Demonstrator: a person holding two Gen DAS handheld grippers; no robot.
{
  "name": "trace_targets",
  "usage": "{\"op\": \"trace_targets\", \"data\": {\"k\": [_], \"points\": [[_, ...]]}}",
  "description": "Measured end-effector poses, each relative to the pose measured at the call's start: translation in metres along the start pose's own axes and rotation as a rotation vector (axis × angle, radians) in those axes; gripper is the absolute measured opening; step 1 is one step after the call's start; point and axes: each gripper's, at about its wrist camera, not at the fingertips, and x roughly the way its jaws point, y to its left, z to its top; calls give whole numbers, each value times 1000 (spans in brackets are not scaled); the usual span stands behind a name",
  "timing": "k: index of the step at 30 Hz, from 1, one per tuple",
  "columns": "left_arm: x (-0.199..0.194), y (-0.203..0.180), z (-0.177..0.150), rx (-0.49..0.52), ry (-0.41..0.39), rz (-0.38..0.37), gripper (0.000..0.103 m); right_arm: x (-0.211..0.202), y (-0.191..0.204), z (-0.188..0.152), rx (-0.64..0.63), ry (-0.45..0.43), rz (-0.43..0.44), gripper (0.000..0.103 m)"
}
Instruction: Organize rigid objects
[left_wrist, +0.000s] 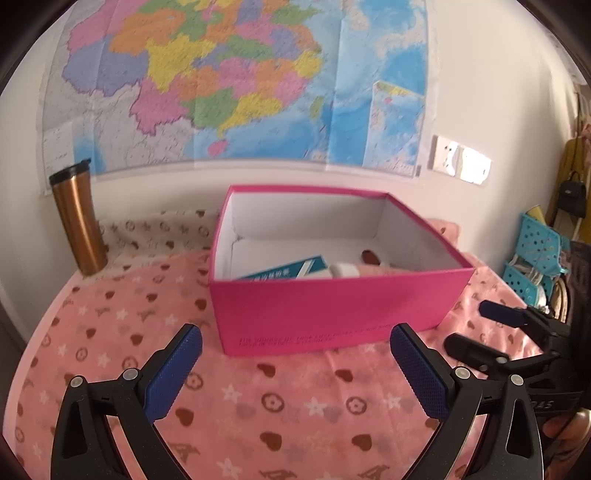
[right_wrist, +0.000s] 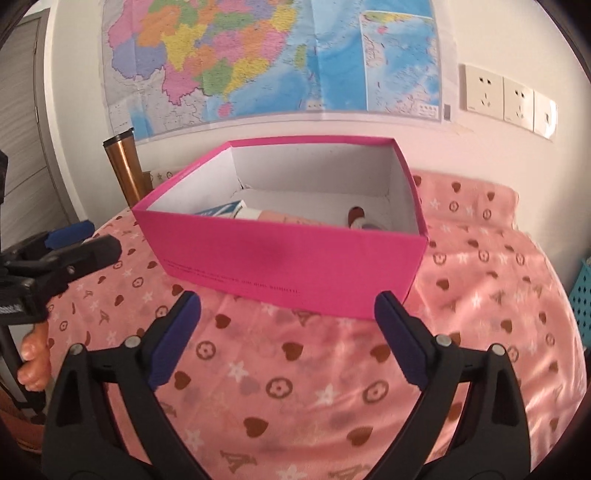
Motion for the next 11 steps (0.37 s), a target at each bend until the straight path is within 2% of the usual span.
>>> {"op": "trace_targets", "data": {"k": [11], "points": [[7, -8, -18, -9, 42, 35, 103, -5, 0, -11, -11, 21, -8, 96]]}}
